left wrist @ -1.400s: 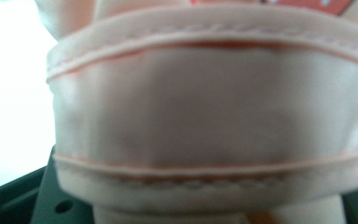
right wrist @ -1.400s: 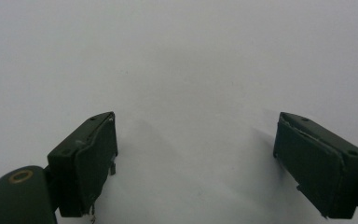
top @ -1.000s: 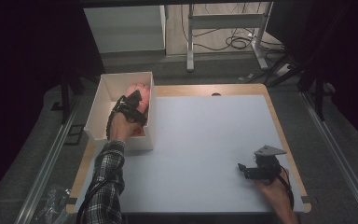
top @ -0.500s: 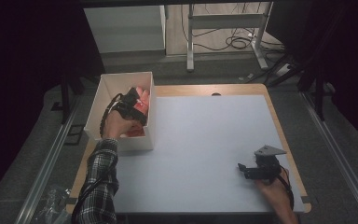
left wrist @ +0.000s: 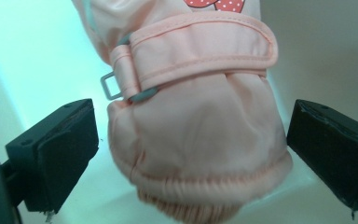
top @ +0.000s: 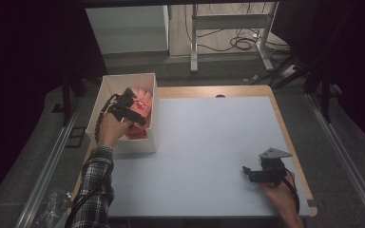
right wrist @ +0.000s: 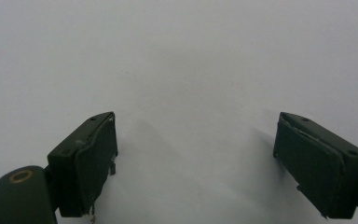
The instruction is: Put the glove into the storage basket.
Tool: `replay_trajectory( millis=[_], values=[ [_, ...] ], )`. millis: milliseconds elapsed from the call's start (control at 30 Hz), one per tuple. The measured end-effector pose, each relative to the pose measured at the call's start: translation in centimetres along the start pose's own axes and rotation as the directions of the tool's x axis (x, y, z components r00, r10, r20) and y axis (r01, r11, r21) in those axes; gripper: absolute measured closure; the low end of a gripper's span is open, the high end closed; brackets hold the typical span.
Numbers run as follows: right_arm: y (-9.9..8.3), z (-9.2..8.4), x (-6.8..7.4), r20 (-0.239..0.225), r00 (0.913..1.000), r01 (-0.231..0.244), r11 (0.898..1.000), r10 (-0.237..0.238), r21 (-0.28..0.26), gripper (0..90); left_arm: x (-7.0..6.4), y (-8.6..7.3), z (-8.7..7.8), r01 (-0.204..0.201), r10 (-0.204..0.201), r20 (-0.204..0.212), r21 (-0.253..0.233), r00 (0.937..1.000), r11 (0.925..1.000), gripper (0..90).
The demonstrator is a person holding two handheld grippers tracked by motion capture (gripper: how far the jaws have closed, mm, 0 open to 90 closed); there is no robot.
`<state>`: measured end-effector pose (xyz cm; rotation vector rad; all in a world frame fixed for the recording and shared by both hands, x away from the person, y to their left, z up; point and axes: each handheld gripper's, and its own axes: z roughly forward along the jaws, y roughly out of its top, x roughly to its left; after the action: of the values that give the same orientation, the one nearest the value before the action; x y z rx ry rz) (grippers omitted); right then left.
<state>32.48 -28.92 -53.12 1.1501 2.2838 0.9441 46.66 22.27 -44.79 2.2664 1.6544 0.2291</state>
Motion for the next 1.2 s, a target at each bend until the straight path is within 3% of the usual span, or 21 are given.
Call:
replay_trajectory(
  millis=[267,433,667,1033,1200],
  values=[
    [0.0,0.0,0.0,0.000,1.0000,0.000,1.000,0.000,0.000,13.8,-0.1,-1.0,-1.4,-0.029,0.028,-0.016,-0.059,0.9995,0.9979,3.0],
    [0.0,0.0,0.0,0.001,1.0000,0.001,1.000,-0.001,0.000,13.8,-0.1,-1.6,-2.1,-0.048,0.047,-0.012,-0.111,0.9988,0.9926,2.8],
    [0.0,0.0,0.0,0.001,1.0000,0.001,1.000,-0.001,0.000,13.8,-0.3,-2.5,-3.1,-0.065,0.066,0.001,-0.176,0.9978,0.9822,2.4],
    [0.0,0.0,0.0,0.002,1.0000,0.001,1.000,-0.001,-0.001,13.8,-1.0,-3.7,-4.7,-0.111,0.115,0.001,-0.255,0.9934,0.9605,2.0],
    [0.0,0.0,0.0,0.002,1.0000,0.002,1.000,-0.002,-0.001,13.8,-1.5,-4.7,-5.3,-0.120,0.133,0.023,-0.293,0.9909,0.9486,2.0]
  ],
)
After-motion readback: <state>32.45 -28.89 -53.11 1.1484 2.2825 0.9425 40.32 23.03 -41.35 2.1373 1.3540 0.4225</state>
